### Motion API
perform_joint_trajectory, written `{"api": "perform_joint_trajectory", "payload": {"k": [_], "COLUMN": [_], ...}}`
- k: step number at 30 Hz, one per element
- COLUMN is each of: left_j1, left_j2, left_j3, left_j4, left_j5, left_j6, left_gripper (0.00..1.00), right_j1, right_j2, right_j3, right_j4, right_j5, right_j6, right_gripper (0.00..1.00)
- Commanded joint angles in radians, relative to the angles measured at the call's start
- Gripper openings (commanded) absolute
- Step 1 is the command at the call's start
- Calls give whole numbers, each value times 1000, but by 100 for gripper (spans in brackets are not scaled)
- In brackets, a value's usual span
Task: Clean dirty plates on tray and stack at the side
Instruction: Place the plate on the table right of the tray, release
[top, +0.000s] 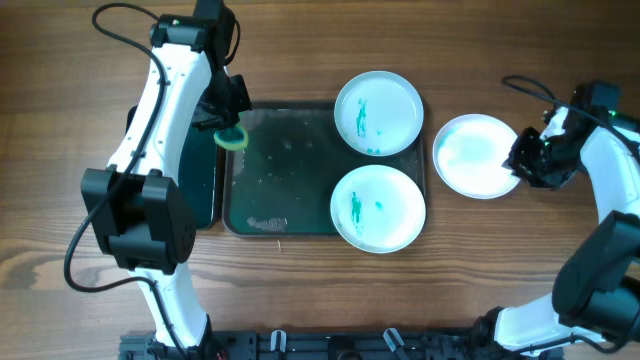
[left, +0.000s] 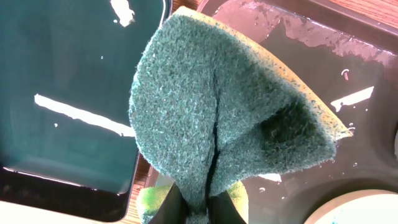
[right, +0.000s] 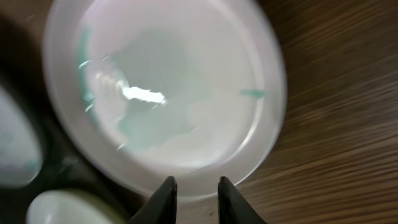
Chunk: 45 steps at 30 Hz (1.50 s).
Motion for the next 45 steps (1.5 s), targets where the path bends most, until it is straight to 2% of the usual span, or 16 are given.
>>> {"api": "perform_joint_trajectory", "payload": {"k": [1,4,5,8,12,18,22,25,29,35,39,42,45], "left_j1": [0,0,0,0,0,0,0,0,0,0,0,0,0], "left_j2": [0,0,0,0,0,0,0,0,0,0,0,0,0], "left_j3": [18,18,18,18,18,18,18,18,18,18,18,18,18], "left_j4": [3,3,3,8,11,10,10,10,10,14,17,24,24], "left_j5": [21,27,27,27,27,27,27,27,27,27,27,27,27], "left_j6": [5,5,5,5,5,5,5,5,5,5,5,5,5], "left_gripper": [4,4,4,4,4,4,4,4,4,4,4,4,4], "right_j1": [44,144,171,256,340,416,462,498,544,638,743,849,915], "right_j2": [-35,-35,-35,-35,-35,-35,-32,-31,-31,-32,-32,-31,-18], "right_j3": [16,-49,-74,-169,-267,-287,-288,-312,-338,-302,-202,-179,-179], "right_j4": [-86,-137,-132,-82,-8,67,68,109,177,253,307,445,526], "right_j5": [-241,-238,-237,-237,-206,-202,-58,-45,-58,-116,-79,79,141], "right_j6": [-147,-186,-183,-151,-101,-86,-2,31,61,117,259,445,507], "right_gripper": [23,21,17,15,16,20,21,22,4,4,4,5,4]}}
